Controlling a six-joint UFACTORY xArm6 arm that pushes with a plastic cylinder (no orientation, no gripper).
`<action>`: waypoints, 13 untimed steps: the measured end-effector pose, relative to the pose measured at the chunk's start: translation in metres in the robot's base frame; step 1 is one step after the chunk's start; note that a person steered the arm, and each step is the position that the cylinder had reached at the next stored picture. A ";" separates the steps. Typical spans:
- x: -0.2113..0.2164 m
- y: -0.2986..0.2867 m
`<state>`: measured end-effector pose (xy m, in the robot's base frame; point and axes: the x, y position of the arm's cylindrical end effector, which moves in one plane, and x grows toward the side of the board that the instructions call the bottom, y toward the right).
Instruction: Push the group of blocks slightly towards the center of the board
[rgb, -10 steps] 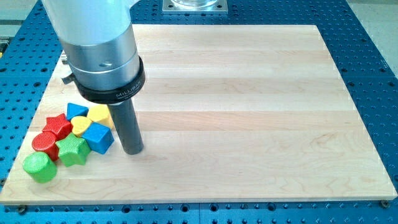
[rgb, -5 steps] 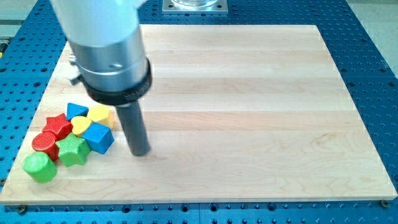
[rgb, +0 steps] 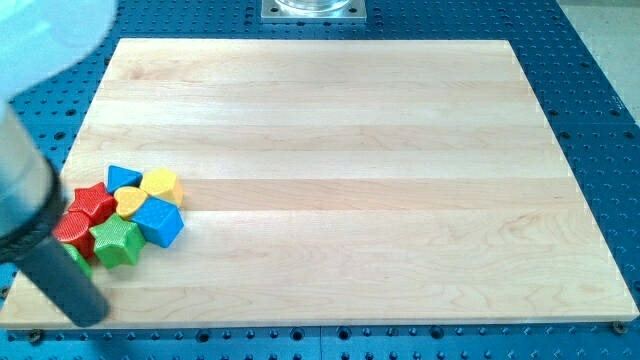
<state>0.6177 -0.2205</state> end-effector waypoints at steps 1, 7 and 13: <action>-0.006 0.010; -0.026 -0.031; -0.065 -0.084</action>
<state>0.5525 -0.3048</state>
